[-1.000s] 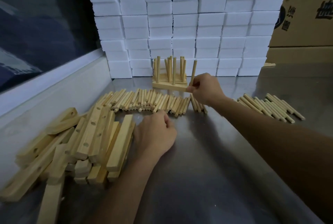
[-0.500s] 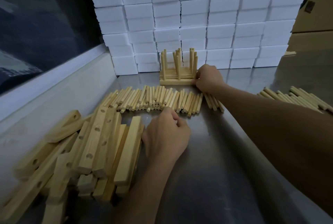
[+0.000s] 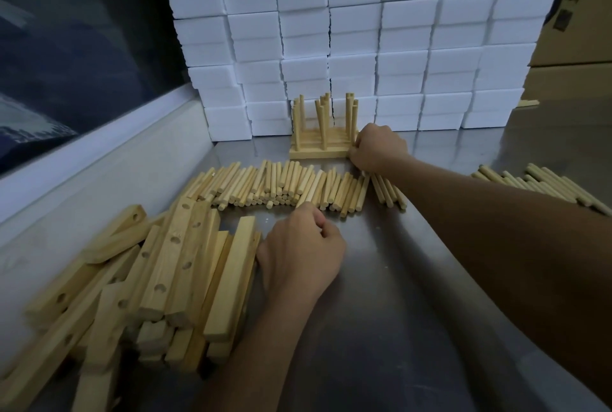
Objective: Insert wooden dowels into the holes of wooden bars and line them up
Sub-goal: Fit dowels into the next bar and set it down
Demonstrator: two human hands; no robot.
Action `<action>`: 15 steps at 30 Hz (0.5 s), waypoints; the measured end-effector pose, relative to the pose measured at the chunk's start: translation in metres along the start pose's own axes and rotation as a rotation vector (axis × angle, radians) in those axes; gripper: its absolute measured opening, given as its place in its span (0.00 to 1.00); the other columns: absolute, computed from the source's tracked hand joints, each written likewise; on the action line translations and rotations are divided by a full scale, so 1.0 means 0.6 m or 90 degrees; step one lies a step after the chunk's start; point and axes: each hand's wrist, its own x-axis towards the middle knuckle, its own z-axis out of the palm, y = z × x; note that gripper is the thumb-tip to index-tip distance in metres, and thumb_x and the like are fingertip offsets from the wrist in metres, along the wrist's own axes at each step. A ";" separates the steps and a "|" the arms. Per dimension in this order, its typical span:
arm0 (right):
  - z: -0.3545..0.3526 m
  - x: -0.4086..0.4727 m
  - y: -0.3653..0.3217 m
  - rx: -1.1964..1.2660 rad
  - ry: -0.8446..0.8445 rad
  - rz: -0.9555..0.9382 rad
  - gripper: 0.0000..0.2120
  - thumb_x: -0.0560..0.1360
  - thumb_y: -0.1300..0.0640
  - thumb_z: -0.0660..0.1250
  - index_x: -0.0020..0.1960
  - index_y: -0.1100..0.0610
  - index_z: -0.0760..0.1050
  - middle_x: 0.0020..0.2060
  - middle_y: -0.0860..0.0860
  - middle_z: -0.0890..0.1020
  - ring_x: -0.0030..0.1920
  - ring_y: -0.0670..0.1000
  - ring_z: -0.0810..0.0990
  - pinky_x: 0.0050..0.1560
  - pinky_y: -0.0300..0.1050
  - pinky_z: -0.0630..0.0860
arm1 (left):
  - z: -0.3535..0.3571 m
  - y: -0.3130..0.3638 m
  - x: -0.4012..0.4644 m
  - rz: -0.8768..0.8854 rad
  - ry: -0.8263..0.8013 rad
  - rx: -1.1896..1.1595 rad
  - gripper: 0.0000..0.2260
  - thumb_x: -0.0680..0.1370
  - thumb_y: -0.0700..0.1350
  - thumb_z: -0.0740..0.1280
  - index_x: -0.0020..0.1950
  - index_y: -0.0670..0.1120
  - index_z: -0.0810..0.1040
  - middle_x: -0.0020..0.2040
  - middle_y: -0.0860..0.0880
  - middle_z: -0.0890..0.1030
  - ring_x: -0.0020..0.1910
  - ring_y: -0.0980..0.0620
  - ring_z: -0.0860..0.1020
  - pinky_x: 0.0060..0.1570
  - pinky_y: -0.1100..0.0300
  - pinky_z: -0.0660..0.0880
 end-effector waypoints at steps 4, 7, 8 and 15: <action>-0.013 -0.019 0.008 0.004 0.028 -0.052 0.13 0.79 0.51 0.65 0.58 0.58 0.77 0.49 0.55 0.82 0.49 0.56 0.80 0.52 0.51 0.78 | 0.003 0.000 0.000 -0.001 0.004 0.010 0.03 0.78 0.52 0.63 0.45 0.56 0.73 0.38 0.57 0.76 0.36 0.62 0.70 0.36 0.59 0.63; -0.027 -0.047 0.012 0.016 0.063 -0.086 0.14 0.79 0.49 0.64 0.60 0.57 0.78 0.51 0.53 0.83 0.50 0.54 0.81 0.52 0.51 0.79 | 0.004 0.000 0.000 -0.006 0.004 0.016 0.03 0.78 0.51 0.63 0.44 0.56 0.73 0.38 0.56 0.76 0.36 0.61 0.70 0.36 0.58 0.63; -0.033 -0.059 0.014 0.035 0.075 -0.091 0.15 0.79 0.49 0.65 0.61 0.56 0.78 0.52 0.52 0.83 0.51 0.54 0.81 0.54 0.52 0.79 | 0.004 0.000 0.000 -0.007 0.003 0.018 0.04 0.78 0.51 0.63 0.44 0.55 0.73 0.38 0.56 0.77 0.36 0.61 0.70 0.36 0.57 0.63; -0.063 -0.190 0.048 0.196 0.199 -0.095 0.07 0.78 0.55 0.65 0.50 0.56 0.81 0.40 0.49 0.83 0.42 0.49 0.81 0.49 0.51 0.81 | 0.005 0.001 -0.005 0.014 0.021 0.036 0.05 0.77 0.50 0.63 0.41 0.55 0.72 0.37 0.57 0.77 0.35 0.62 0.69 0.31 0.61 0.60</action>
